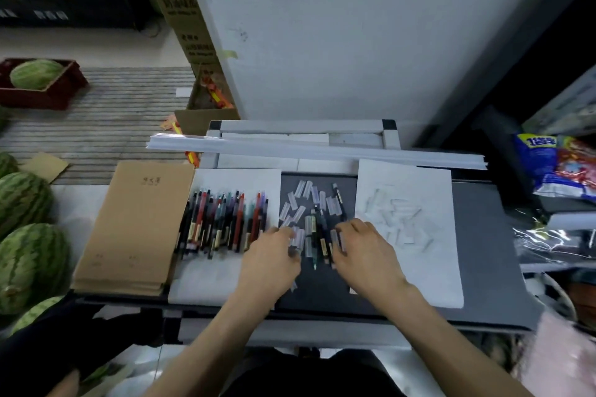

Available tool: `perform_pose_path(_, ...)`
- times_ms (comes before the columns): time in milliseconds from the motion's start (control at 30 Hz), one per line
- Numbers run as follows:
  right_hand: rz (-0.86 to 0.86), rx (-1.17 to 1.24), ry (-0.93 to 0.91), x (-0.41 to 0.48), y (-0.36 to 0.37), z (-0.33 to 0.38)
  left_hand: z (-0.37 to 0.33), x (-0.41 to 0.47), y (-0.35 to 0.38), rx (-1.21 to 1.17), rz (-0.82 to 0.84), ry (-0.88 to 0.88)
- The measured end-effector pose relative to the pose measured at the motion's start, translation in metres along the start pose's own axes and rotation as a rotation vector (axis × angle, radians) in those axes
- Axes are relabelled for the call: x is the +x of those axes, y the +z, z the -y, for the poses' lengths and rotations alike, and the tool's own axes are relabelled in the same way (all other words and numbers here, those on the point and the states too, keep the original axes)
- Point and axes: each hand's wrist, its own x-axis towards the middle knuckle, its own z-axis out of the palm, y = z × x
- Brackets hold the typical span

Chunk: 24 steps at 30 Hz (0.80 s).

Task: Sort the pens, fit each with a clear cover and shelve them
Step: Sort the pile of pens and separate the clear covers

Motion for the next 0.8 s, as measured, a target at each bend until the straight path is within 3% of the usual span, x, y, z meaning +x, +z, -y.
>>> perform_pose_path(367, 0.051, 0.096, 0.077, -0.001, 0.012, -0.017, -0.019, 0.003, 0.029, 0.090, 0.039, -0.019)
perform_pose_path(800, 0.055, 0.087, 0.125, 0.046, 0.013, -0.003, -0.025, 0.004, 0.052, 0.072, 0.008, -0.160)
